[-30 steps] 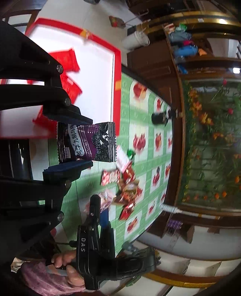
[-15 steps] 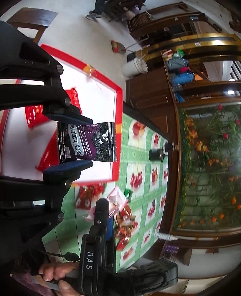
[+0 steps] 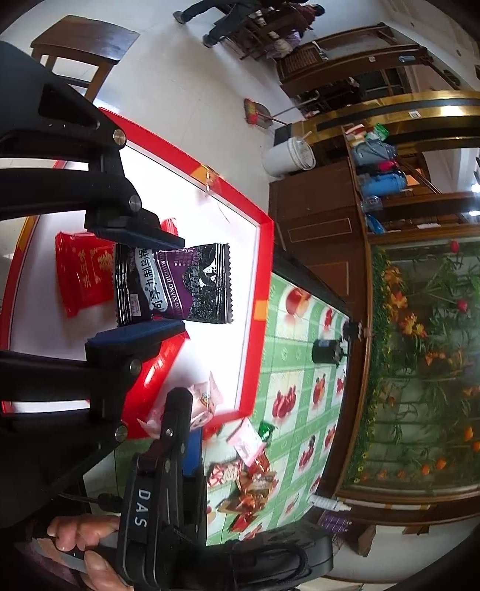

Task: Organize snacks
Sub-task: 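Carry both bags over the tray and open both tools to drop them, then move both tools back toward the remaining snack bags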

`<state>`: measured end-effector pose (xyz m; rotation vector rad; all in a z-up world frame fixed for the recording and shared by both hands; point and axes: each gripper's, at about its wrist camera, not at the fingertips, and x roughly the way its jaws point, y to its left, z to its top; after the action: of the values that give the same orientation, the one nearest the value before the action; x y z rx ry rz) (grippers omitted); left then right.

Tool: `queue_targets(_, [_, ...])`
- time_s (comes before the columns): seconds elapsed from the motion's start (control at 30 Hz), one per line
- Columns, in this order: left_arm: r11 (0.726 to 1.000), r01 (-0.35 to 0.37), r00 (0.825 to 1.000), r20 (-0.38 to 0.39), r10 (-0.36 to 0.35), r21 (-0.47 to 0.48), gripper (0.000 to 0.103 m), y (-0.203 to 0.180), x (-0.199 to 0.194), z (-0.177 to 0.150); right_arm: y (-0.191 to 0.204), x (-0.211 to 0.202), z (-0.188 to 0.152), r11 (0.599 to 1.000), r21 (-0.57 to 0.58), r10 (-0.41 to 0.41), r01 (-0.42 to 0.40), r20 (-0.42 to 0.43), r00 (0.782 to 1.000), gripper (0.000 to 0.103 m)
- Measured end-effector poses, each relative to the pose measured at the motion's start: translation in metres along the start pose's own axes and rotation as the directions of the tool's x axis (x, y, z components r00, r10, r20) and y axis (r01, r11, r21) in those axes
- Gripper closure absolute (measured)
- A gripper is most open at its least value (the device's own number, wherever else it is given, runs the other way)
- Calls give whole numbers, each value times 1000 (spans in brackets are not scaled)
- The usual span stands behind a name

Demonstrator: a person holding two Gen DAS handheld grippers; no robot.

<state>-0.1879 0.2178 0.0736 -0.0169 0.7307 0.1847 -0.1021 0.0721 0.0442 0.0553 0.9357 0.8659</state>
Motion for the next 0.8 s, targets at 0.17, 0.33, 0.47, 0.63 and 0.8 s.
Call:
queue_targets(0.17, [1000, -11, 1000, -18, 11, -22, 68, 11, 6, -4, 1, 7, 3, 1000, 2, 5, -5, -1, 1000, 66])
queue_targets(0.33, [999, -32, 999, -36, 30, -37, 67, 19, 12, -5, 5, 12, 7, 1000, 2, 14, -14, 0, 1000, 67])
queue_targets(0.47, [997, -51, 998, -46, 49, -59, 58, 25, 13, -6, 4, 14, 10, 999, 14, 41, -41, 0, 999, 63])
queue_targets(0.63, [993, -73, 997, -22, 71, -92, 32, 28, 8, -2, -7, -3, 15, 1000, 16, 19, -20, 52, 998, 62])
queue_targets(0.8, [997, -58, 998, -6, 58, -58, 30, 9, 4, 5, -45, -32, 23, 997, 66, -39, 31, 122, 992, 59])
